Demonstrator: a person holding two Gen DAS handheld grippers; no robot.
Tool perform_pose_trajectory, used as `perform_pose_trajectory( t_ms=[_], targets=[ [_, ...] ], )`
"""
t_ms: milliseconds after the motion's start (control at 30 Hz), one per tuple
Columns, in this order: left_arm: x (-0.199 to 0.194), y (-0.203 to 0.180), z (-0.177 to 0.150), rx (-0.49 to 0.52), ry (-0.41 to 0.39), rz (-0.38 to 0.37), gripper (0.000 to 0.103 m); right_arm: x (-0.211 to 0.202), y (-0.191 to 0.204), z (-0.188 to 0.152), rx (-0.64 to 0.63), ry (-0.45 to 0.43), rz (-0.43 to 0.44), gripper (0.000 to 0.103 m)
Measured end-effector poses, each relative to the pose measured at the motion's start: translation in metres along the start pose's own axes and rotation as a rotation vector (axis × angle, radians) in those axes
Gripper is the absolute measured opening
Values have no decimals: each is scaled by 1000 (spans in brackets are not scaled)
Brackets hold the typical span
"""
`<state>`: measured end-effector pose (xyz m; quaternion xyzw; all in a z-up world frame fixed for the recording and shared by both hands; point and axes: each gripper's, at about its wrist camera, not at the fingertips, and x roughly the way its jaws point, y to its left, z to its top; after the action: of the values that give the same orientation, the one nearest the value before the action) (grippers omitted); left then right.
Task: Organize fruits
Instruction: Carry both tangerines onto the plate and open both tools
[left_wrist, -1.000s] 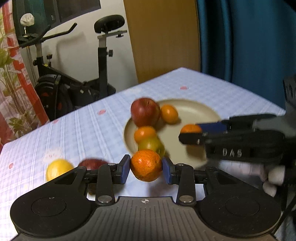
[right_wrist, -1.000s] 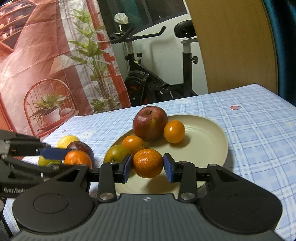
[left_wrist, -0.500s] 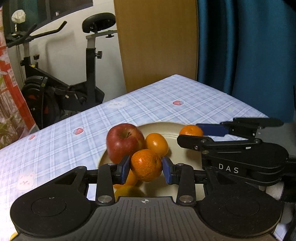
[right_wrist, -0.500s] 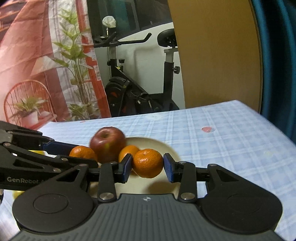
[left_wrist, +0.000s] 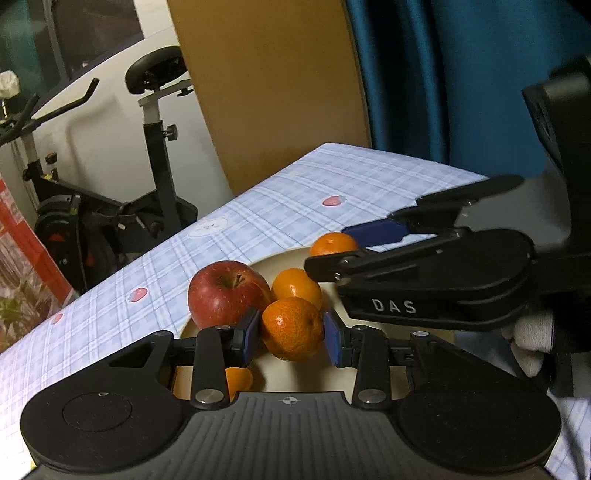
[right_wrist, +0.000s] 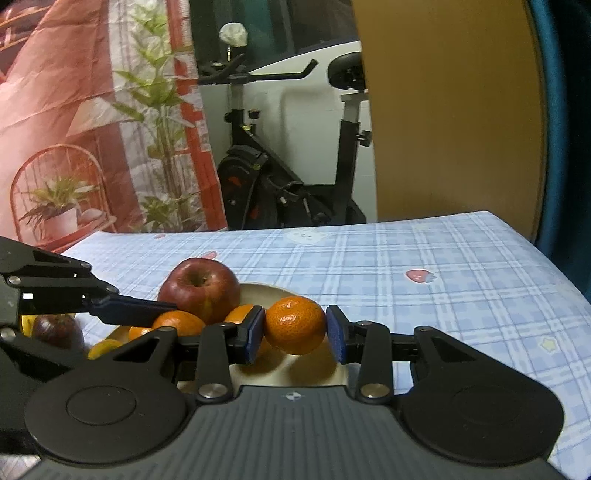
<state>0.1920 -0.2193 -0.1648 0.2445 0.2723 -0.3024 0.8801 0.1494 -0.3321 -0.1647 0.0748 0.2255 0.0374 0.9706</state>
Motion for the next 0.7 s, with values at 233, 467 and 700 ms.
perform_pose_trajectory(
  t_ms=[233, 467, 700],
  targets=[
    [1, 0, -2, 19, 9, 13, 41, 2, -1, 0, 13, 5, 0, 40],
    [-1, 2, -1, 22, 12, 35, 42, 0, 0, 0, 21, -2, -3, 41],
    [-3, 14, 1, -18, 1, 81, 47, -5, 1, -2, 28, -12, -14, 41]
  ],
)
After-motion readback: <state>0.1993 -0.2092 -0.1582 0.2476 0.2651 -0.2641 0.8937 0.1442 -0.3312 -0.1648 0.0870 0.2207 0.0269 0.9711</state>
